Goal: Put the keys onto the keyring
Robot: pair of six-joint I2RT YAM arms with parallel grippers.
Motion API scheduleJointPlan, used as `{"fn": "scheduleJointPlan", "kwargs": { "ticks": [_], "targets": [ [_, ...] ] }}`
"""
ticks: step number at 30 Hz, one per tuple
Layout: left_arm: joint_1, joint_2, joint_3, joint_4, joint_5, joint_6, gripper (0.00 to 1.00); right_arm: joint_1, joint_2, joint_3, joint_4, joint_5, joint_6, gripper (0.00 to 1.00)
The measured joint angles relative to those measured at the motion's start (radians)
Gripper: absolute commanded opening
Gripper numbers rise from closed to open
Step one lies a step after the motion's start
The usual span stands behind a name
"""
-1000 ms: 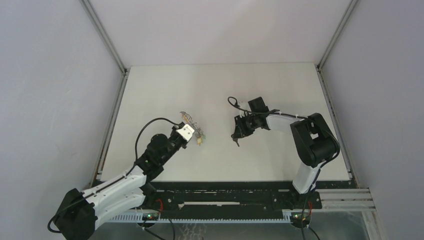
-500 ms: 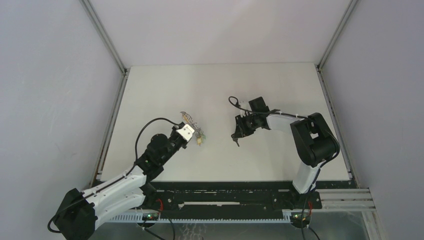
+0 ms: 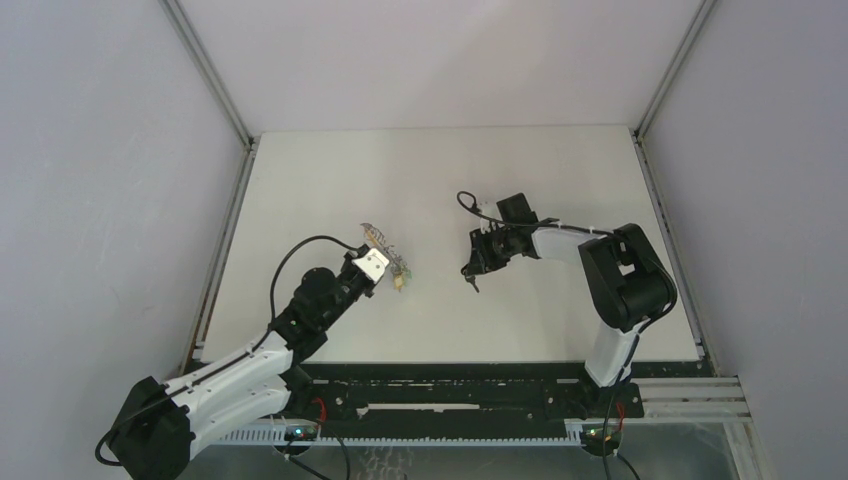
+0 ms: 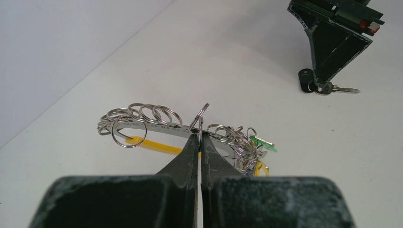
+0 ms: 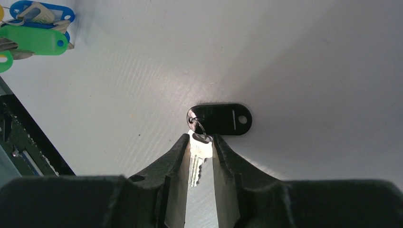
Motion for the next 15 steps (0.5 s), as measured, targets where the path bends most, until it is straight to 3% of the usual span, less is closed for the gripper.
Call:
{"fn": "scheduleJointPlan", "kwargs": {
  "ticks": [15],
  "targets": [
    [0.000, 0.000, 0.000, 0.000, 0.000, 0.000, 0.00, 0.033, 0.027, 0.034, -0.002, 0.034, -0.001, 0.20]
  ]
}}
